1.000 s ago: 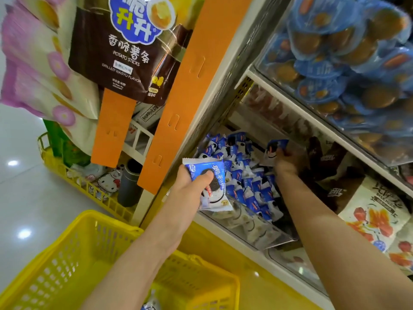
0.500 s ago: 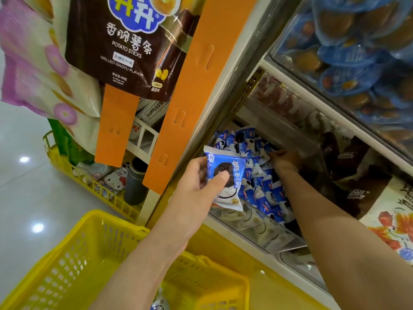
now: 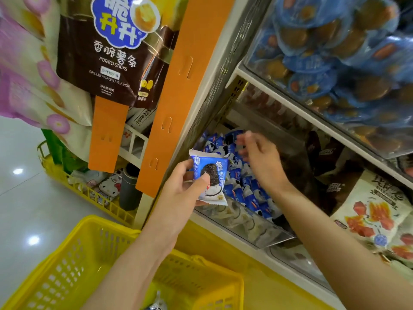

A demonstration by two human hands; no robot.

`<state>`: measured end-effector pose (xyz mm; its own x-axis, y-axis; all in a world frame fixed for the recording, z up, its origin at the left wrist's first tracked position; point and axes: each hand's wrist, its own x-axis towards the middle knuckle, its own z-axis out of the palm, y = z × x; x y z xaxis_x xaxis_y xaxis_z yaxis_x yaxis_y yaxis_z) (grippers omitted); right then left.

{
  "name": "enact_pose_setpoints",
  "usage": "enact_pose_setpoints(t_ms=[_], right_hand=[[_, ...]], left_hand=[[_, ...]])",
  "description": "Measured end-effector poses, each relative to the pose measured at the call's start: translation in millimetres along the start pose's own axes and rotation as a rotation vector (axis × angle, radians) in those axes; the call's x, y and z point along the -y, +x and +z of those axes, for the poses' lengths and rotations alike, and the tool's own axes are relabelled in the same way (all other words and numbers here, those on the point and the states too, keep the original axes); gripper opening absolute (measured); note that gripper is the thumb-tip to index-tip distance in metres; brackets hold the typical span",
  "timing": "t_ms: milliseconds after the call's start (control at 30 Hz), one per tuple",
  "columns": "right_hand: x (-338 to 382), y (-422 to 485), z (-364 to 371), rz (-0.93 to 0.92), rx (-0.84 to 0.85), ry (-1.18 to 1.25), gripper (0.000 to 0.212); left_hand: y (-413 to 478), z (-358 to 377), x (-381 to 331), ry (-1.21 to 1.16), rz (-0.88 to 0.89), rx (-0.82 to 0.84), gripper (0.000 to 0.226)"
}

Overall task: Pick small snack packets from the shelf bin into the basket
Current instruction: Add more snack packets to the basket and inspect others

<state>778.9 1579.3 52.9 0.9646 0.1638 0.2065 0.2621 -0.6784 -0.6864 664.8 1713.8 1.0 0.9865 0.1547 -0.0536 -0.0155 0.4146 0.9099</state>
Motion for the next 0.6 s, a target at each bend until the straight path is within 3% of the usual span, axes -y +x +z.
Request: enact_pose_setpoints(t_ms=[133,200,433,533,600], right_hand=[[25.3,-56.5,2.2,-0.074,0.211,0.167,0.028],[27.5,-68.4,1.5,-0.094,0.183,0.204,0.013],[21.3,-85.6,2.4,-0.078,0.092,0.253,0.006],[17.9,-87.0,2.6,-0.037,0.144,0.257,0.015],[18.0,-88.3,1.9,-0.008,0.233,0.304,0.010]], left_hand=[[-4.8,1.2,0.6,0.031,0.022,-0.030,0.030],[-7.4,2.3,1.5,0.065,0.035,-0.025,0.027],[-17.1,1.5,2.8,0.388,0.217,-0.093,0.017],[-24.0,2.5,1.8,0.232,0.149,-0.068,0.014],[-26.0,3.5,1.3,0.121,0.077,-0.093,0.019]])
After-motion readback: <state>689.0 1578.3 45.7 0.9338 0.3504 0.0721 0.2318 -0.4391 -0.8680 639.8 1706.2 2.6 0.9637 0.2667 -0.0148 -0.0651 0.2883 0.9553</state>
